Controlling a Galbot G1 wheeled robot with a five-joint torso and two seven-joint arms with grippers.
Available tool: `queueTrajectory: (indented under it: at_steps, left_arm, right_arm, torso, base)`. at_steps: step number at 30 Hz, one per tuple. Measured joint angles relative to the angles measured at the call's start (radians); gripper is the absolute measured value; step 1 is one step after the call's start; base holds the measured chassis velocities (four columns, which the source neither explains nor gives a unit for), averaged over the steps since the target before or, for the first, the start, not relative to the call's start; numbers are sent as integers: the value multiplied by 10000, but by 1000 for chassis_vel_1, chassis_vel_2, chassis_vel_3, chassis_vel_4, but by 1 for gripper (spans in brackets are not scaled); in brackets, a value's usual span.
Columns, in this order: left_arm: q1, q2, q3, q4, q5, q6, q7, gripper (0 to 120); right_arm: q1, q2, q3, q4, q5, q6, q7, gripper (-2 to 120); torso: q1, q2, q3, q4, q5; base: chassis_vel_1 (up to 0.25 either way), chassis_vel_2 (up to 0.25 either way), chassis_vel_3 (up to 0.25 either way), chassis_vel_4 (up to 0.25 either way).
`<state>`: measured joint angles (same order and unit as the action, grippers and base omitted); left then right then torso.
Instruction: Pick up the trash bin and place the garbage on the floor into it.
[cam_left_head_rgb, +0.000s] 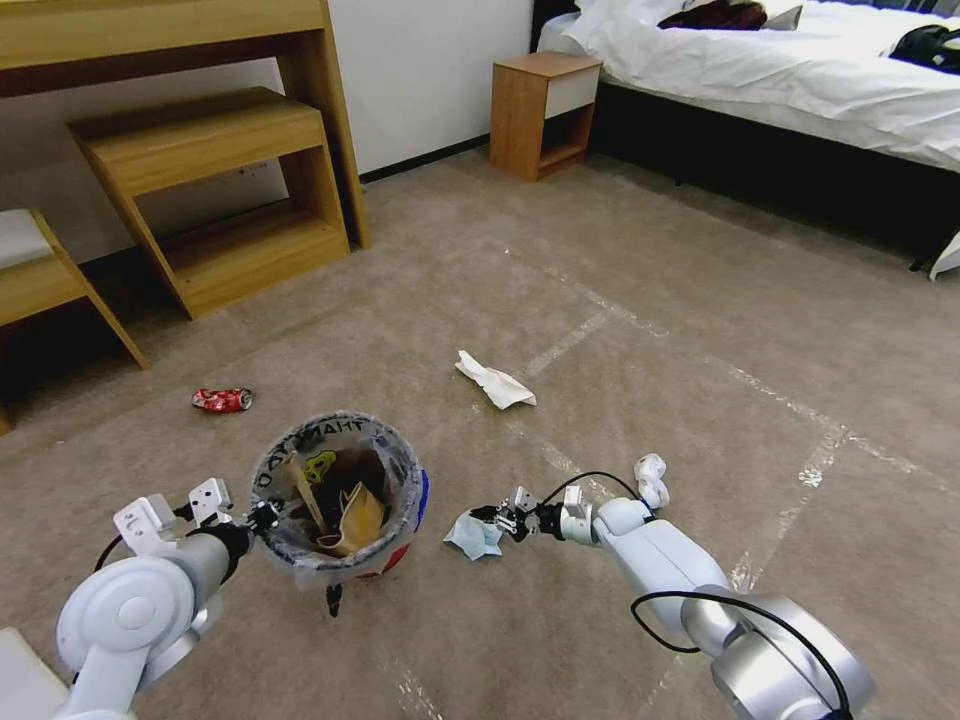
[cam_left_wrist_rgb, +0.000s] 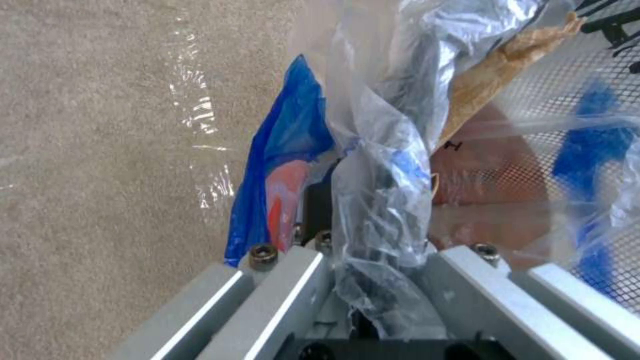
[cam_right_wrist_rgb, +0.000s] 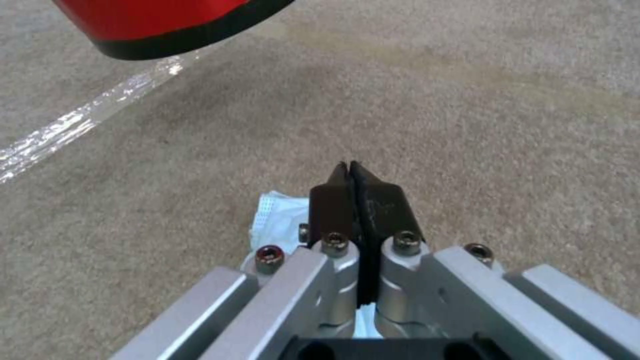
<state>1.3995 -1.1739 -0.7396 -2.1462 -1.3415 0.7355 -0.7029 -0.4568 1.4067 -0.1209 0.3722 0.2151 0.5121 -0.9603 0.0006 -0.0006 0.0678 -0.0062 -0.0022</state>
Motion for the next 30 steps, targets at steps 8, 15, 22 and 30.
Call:
queueTrajectory:
  at_steps: [8,15,22,30]
  left_arm:
    - [-62,29,28,72,26,0,0,0]
    - [-101,47,58,114,21,0,-1,0]
    - [-80,39,59,122,22,0,-2,0]
    - [-34,36,26,89,22,0,-2,0]
  right_arm:
    - [-5,23,10,-46,49,-34,-96,0]
    - [-59,3,-102,25,132,24,286,0]
    - [-101,-28,-115,152,117,-186,406,16]
    - [-162,-6,18,29,-3,-219,679,46]
  torso:
    - [0,0,0,0,0]
    - [0,0,0,0,1]
    - [0,0,0,0,0]
    - [0,0,0,0,-1]
  base:
    - [0,0,0,0]
    - [0,0,0,0]
    - [0,0,0,0]
    - [0,0,0,0]
